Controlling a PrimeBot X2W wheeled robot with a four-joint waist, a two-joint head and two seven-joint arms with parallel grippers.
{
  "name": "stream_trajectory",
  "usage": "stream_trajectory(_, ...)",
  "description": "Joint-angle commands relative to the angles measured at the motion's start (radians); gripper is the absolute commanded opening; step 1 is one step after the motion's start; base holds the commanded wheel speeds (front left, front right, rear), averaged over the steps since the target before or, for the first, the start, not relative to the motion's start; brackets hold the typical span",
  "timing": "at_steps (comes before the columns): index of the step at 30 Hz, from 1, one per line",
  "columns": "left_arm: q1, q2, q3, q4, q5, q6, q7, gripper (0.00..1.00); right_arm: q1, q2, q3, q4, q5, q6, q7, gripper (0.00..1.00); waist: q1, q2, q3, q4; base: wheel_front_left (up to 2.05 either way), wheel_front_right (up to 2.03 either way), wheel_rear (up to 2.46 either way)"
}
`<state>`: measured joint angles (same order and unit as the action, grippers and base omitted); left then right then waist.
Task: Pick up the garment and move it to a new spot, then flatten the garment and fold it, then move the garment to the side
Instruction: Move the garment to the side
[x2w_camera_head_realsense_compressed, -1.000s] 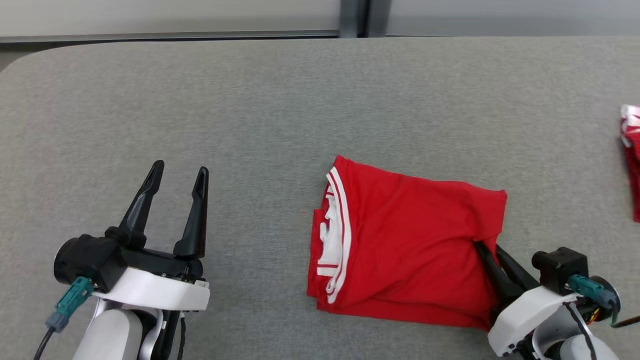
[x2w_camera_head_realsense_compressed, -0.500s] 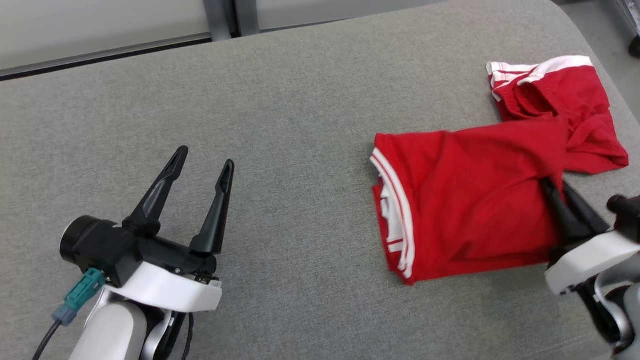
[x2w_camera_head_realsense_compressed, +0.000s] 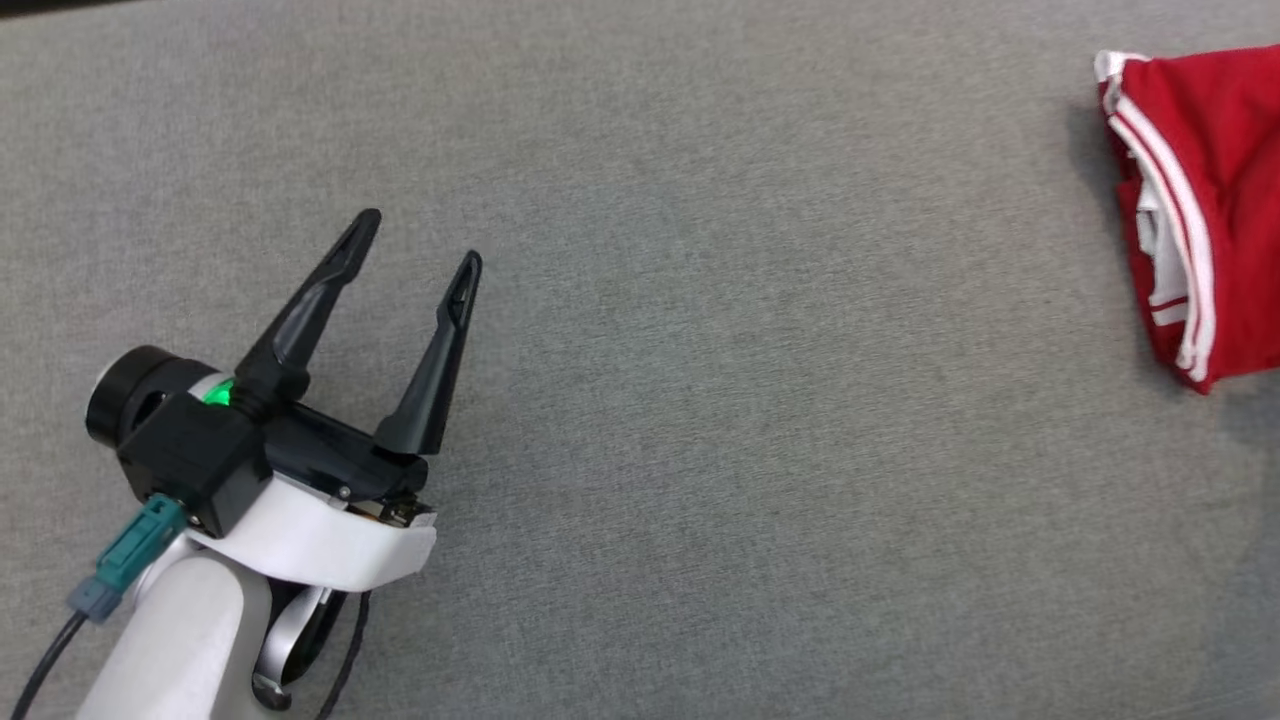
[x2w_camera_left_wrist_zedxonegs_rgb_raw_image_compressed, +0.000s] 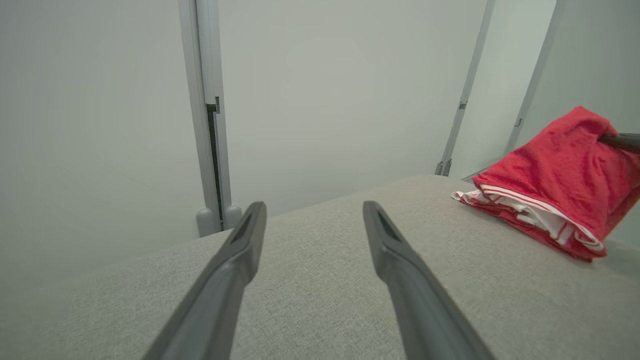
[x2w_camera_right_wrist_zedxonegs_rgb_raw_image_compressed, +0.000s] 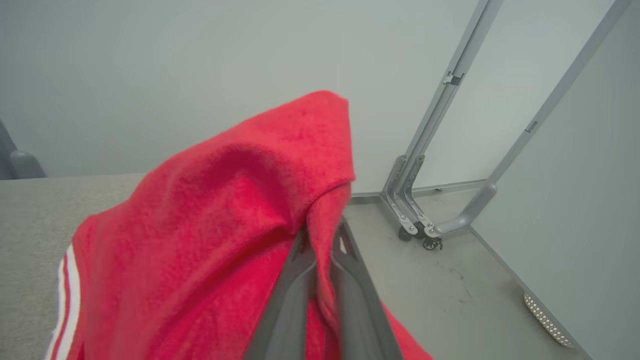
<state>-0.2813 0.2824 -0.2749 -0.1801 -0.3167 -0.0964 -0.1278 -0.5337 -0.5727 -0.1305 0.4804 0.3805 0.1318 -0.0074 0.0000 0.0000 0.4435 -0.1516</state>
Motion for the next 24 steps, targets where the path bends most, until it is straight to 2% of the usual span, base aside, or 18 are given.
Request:
stream_trajectory(1, -0.031, 0.013, 0.006, -0.012, 0.003, -0.005, -0.005, 1.0, -0.029, -0.015, -0.024, 0.028, 0.007, -0.002, -0.002, 0.0, 0.0, 0.0, 0.068, 0.055, 0.0, 0.0, 0.0)
stream_trajectory(2, -0.041, 0.018, 0.009, -0.019, 0.005, -0.006, -0.012, 1.0, -0.043, -0.025, -0.038, 0.049, -0.002, -0.002, -0.002, 0.0, 0.0, 0.0, 0.085, 0.064, 0.0, 0.0, 0.0)
stream_trajectory(3, -0.048, 0.021, 0.011, -0.024, 0.003, -0.007, -0.014, 1.0, -0.058, -0.024, -0.055, 0.072, -0.002, -0.002, 0.004, 0.15, 0.0, 0.0, 0.101, 0.07, 0.0, 0.0, 0.0)
stream_trajectory(4, -0.053, 0.028, 0.014, -0.028, 0.006, -0.008, -0.019, 1.0, -0.071, -0.021, -0.068, 0.09, -0.008, -0.002, 0.003, 0.61, 0.0, 0.0, 0.114, 0.074, 0.0, 0.0, 0.0)
stream_trajectory(5, -0.06, 0.032, 0.017, -0.033, 0.006, -0.008, -0.026, 1.0, -0.085, -0.019, -0.079, 0.11, -0.02, -0.002, -0.004, 1.0, 0.0, 0.0, 0.124, 0.077, 0.0, 0.0, 0.0)
stream_trajectory(11, -0.07, 0.037, 0.024, -0.042, 0.0, -0.007, -0.047, 1.0, -0.112, 0.009, -0.145, 0.192, -0.069, -0.002, -0.053, 1.0, 0.0, 0.0, 0.142, 0.078, 0.0, 0.0, 0.0)
stream_trajectory(16, -0.044, 0.037, 0.027, -0.025, -0.009, 0.002, -0.055, 1.0, -0.063, 0.079, -0.159, 0.192, -0.072, -0.002, -0.149, 1.0, 0.0, 0.0, 0.108, 0.052, 0.0, 0.0, 0.0)
stream_trajectory(20, -0.021, 0.036, 0.034, -0.002, -0.019, 0.011, -0.06, 1.0, -0.001, 0.145, -0.134, 0.129, -0.063, -0.002, -0.217, 1.0, 0.0, 0.0, 0.053, 0.029, 0.0, 0.0, 0.0)
stream_trajectory(24, 0.03, 0.028, 0.051, 0.023, -0.04, 0.035, -0.067, 1.0, 0.087, 0.226, -0.1, 0.005, -0.089, -0.002, -0.244, 1.0, 0.0, 0.0, -0.011, 0.007, 0.0, 0.0, 0.0)
